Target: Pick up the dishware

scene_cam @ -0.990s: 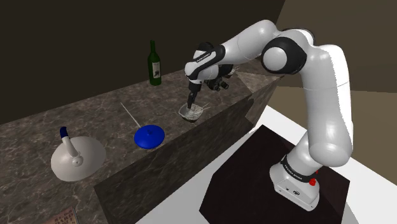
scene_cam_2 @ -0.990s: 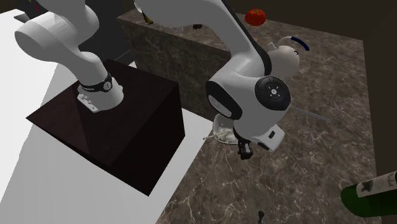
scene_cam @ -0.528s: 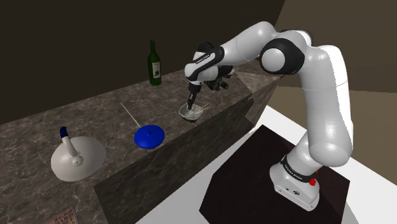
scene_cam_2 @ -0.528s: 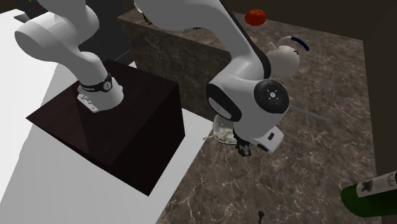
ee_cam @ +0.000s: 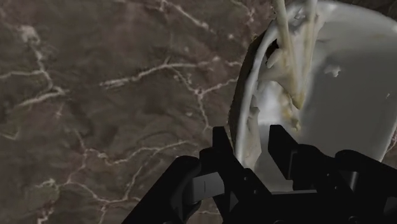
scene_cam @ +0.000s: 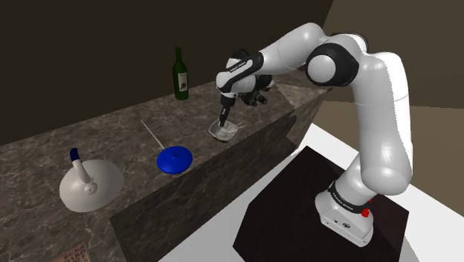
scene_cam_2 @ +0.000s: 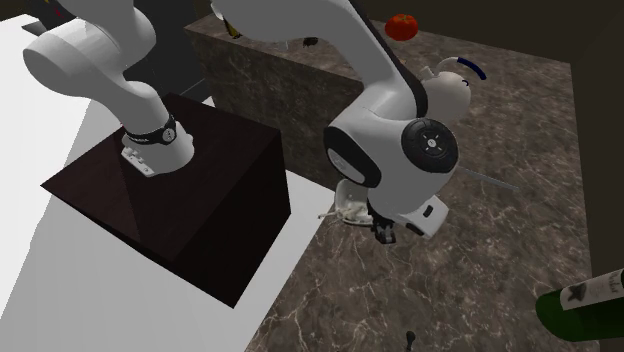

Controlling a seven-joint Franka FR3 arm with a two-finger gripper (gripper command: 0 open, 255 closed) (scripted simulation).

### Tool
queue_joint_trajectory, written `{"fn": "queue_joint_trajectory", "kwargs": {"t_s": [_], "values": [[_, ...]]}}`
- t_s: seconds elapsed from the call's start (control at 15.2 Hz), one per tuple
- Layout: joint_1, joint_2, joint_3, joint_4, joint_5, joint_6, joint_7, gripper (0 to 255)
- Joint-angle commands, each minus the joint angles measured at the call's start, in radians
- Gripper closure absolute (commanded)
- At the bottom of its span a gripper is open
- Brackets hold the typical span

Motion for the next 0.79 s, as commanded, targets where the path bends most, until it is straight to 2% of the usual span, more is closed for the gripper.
{"fn": "queue_joint_trajectory", "kwargs": {"t_s": [0.0, 0.73], "values": [[0.002, -0.017, -0.004, 0.001, -0.006, -0.017, 0.007, 255], [0.012, -0.112, -0.022, 0.009, -0.038, -0.115, 0.044, 255]]}}
